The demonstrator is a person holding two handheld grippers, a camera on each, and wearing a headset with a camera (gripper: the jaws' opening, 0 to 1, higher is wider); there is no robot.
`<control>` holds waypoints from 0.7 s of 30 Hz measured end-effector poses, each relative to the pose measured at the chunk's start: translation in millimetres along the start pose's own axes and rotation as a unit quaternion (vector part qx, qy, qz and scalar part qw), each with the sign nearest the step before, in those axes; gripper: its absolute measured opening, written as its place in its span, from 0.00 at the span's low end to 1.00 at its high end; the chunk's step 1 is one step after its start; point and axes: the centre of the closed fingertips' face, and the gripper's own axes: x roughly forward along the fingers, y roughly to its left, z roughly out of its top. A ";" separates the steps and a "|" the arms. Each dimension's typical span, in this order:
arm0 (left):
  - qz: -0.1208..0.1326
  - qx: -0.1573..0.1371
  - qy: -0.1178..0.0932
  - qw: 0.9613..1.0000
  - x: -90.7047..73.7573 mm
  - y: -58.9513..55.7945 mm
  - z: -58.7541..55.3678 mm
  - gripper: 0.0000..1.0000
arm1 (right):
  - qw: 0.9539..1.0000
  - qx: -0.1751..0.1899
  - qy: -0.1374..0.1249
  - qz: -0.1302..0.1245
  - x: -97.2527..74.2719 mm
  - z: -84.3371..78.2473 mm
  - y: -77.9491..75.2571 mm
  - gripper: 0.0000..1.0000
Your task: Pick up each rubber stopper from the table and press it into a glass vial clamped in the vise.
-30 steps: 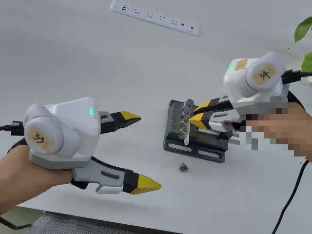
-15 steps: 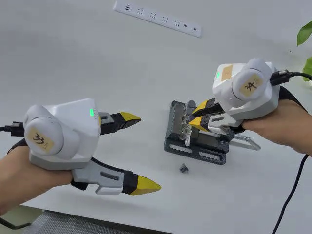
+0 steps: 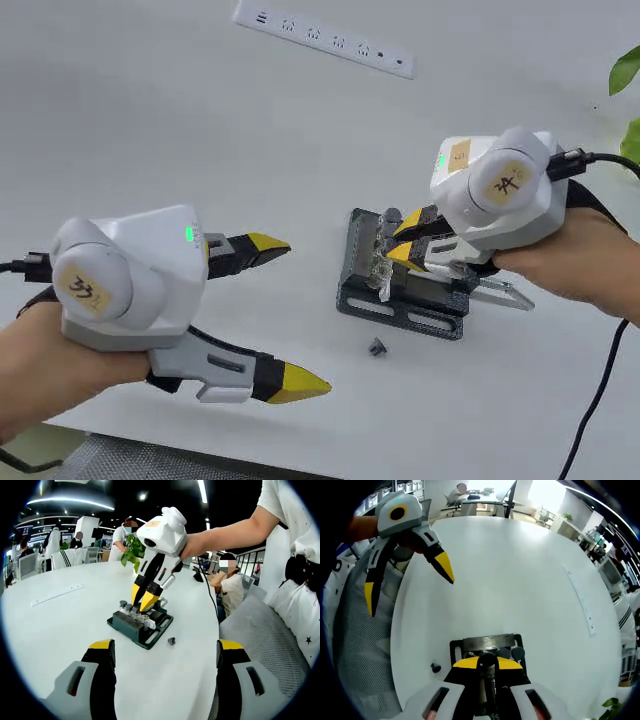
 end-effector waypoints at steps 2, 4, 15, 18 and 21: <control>0.000 0.000 0.001 1.000 0.1 0.1 -0.4 0.82 | 1.000 -0.003 0.001 -0.001 0.1 0.7 -0.1 0.06; 0.000 0.000 0.000 1.000 0.1 0.1 -0.4 0.82 | 1.000 -0.007 0.003 -0.002 -0.2 0.3 0.0 0.06; 0.002 -0.002 0.000 1.000 -0.9 1.9 -3.8 0.81 | 0.998 -0.061 0.030 -0.016 1.2 2.0 2.3 0.06; 0.002 -0.002 -0.001 1.000 -0.9 2.0 -3.6 0.81 | 0.998 -0.060 0.030 -0.016 1.0 2.1 2.2 0.06; 0.002 -0.003 -0.002 1.000 -0.5 1.1 -2.6 0.81 | 0.998 -0.059 0.030 -0.018 1.1 1.7 2.4 0.05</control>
